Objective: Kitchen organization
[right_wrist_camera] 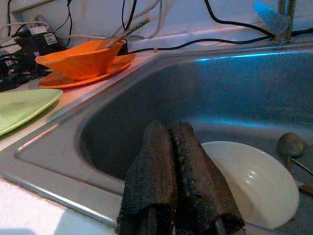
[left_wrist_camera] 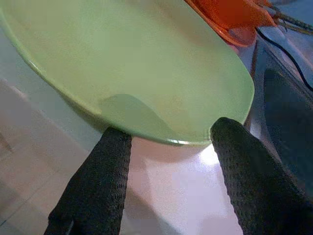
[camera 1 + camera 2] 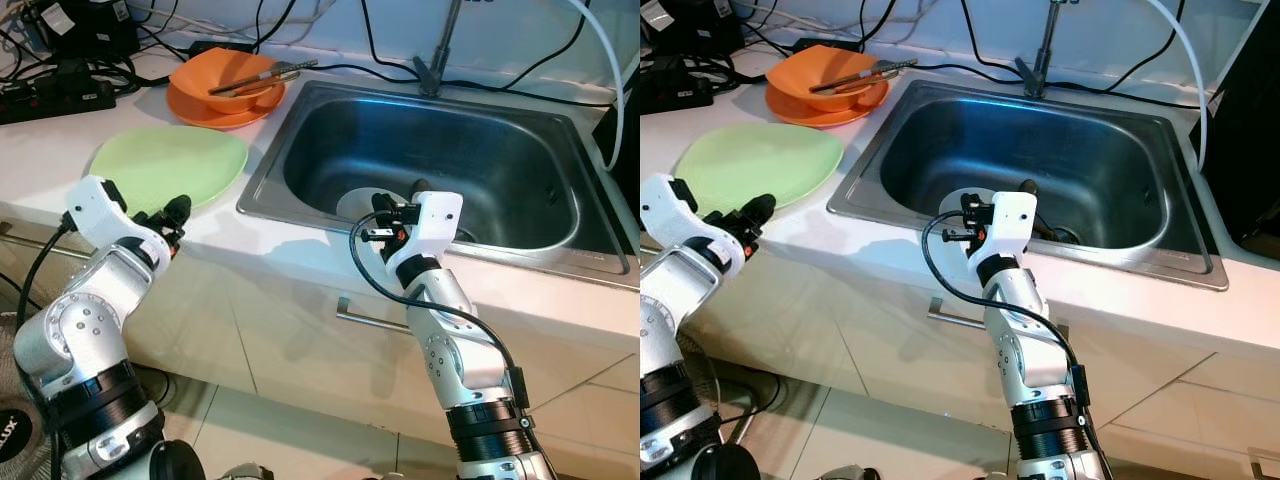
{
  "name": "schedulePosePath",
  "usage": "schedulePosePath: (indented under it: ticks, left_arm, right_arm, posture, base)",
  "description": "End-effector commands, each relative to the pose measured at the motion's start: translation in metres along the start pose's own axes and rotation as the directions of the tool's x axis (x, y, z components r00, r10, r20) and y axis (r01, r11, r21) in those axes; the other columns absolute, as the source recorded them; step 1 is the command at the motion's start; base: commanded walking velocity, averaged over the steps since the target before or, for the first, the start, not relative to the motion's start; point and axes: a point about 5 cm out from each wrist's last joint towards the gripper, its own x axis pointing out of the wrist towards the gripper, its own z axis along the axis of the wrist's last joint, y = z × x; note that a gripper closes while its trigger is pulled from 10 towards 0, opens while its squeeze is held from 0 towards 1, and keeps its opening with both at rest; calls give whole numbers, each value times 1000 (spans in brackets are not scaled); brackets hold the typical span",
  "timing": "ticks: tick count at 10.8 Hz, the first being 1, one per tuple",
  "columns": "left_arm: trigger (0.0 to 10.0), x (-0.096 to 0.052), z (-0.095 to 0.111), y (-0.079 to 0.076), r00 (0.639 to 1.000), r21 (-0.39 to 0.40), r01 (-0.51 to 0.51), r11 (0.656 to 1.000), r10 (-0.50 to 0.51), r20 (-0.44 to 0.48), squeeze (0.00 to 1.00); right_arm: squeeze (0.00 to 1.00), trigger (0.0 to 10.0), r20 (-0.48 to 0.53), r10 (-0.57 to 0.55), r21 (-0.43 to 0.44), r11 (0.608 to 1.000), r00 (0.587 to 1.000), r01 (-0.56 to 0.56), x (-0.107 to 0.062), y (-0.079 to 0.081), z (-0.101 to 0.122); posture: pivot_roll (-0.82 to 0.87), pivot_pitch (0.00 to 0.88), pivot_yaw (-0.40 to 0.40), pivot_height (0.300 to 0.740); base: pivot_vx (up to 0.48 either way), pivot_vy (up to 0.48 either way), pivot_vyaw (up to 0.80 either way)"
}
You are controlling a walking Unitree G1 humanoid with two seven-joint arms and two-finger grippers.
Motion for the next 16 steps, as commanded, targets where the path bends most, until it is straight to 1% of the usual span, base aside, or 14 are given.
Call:
schedulePosePath:
  ticks: [1,3,4,6,8,9,10,13,16]
  left_arm:
    - [10000,4,5,-1,1000,9,-22,1000,22,17,0]
    - [10000,13,12,-4,998,-10,-26,1000,27,54,0]
    - [10000,21,13,-6,998,-35,-23,999,25,63,0]
    - [10000,33,14,-13,996,-80,-20,997,27,81,0]
    - [10000,42,14,-22,995,-99,-15,995,24,96,0]
    - [4627,46,13,-24,995,-102,-18,995,28,100,0]
    - [0,47,13,-27,994,-96,-11,995,22,112,0]
    - [0,47,13,-27,990,-87,-25,996,37,139,0]
    - [0,41,13,-27,981,-115,-53,992,73,177,0]
  right_arm:
    - [0,10000,-14,4,-2,1000,1000,-4,2,0,0]
    - [0,10000,-13,2,-5,1000,1000,-2,2,0,0]
    - [0,10000,-13,2,-8,1000,1000,-2,2,0,0]
    - [0,10000,-11,0,-11,1000,1000,0,3,-1,1]
    - [0,10000,-12,-2,-15,1000,1000,2,4,-2,2]
    - [0,10000,-12,-1,-17,1000,1000,1,4,-2,2]
    - [0,10000,-10,-4,-17,1000,1000,4,4,-3,2]
    - [0,10000,-8,-4,-19,1000,1000,4,5,-2,2]
    - [0,10000,-10,1,-20,1000,1000,-1,6,-2,2]
  posture:
    - [-31,49,-1,740]
    - [-37,48,-2,740]
    - [-37,48,-2,740]
    - [-46,43,1,740]
    - [-50,42,0,740]
    - [-50,42,0,740]
    - [-55,40,3,740]
    - [-54,38,3,740]
    - [-47,39,-4,740]
  base:
    - [0,0,0]
    - [0,0,0]
    - [0,0,0]
    - [0,0,0]
    - [0,0,0]
    - [0,0,0]
    - [0,0,0]
    - [0,0,0]
    - [0,0,0]
